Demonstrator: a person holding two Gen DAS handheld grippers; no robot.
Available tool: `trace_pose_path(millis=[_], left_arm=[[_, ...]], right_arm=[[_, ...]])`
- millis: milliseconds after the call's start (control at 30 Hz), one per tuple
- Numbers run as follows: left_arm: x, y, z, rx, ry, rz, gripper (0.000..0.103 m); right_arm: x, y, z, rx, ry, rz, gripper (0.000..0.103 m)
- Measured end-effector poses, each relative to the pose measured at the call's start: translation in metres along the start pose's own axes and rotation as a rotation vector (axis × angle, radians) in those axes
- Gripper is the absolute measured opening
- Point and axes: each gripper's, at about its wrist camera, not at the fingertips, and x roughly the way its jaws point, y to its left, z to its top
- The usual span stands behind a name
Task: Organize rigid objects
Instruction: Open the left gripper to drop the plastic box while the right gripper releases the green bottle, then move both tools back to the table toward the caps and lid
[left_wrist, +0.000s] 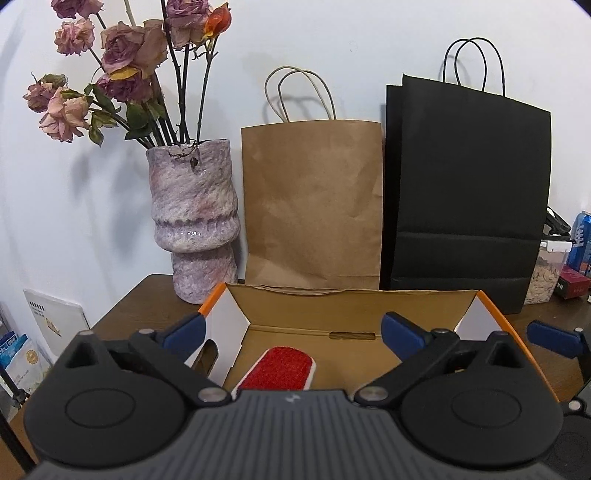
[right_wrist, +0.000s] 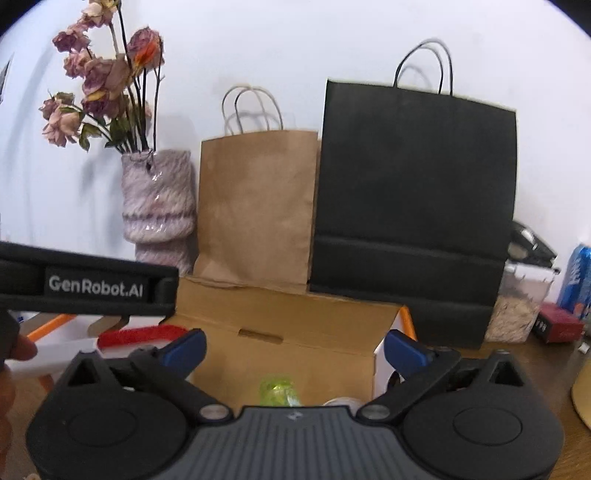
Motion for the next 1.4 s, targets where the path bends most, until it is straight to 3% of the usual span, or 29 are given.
trace_pose_path(millis=[800,1400], left_arm=[[-0.015,0.006,0.0,-0.028,-0.016,0.005,0.103],[-0.062,0.029,-0.017,-0.044,-0.025,-0.001,0.103]], right_arm=[[-0.012,0.002,0.0,-0.002,-0.014,-0.005,0.103],[-0.06,0.003,-0.015,0.005,-0.018,-0.026,0.103]])
